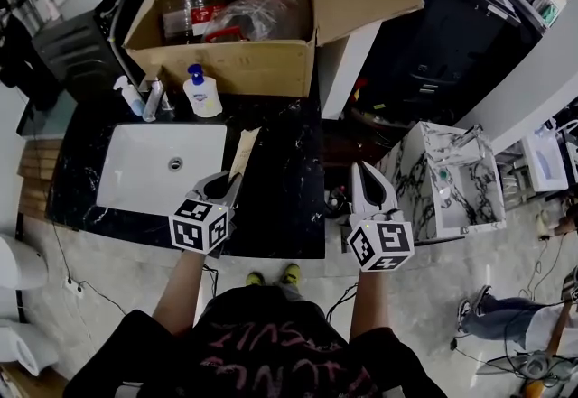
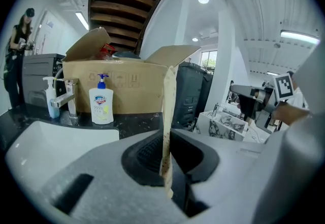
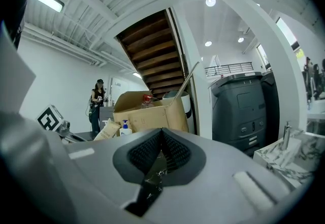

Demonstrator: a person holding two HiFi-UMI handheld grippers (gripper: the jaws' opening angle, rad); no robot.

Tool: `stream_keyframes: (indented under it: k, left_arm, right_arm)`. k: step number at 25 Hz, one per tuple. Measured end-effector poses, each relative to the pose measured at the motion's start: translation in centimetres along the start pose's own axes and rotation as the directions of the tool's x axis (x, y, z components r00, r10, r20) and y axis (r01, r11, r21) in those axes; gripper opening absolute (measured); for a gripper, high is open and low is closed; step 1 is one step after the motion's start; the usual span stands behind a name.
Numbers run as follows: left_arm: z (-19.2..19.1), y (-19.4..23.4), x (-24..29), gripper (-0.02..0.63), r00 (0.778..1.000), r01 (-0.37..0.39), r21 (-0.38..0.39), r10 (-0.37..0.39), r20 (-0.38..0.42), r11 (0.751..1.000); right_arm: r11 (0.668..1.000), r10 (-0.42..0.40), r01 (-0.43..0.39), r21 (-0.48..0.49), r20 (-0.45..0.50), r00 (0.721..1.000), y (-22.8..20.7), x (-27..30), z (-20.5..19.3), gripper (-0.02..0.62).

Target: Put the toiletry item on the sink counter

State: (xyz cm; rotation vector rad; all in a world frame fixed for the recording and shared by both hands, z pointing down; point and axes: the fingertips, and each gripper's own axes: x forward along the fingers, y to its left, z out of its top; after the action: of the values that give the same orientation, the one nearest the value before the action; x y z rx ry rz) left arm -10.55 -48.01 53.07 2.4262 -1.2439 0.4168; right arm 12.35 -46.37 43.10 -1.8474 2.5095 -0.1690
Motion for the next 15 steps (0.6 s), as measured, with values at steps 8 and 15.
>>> stream_keyframes:
  k: [8, 15]
  left_arm:
    - [-3.8, 0.2, 1.6, 0.032, 0.995, -0.016, -0.036, 0.013, -0.097, 0.999]
    - [-6.2, 0.3, 3.0, 0.032, 0.984, -0.032, -0.036, 0.025, -0.176, 0.999]
  right_arm:
    - [1.0, -0.005, 0.005, 0.005, -0.017, 1.0, -0.6, -0.4, -0.8, 0.012]
    - [1.0, -0.023, 0.023, 0.011, -0.026, 0.999, -1.4, -0.8, -1.4, 0.012]
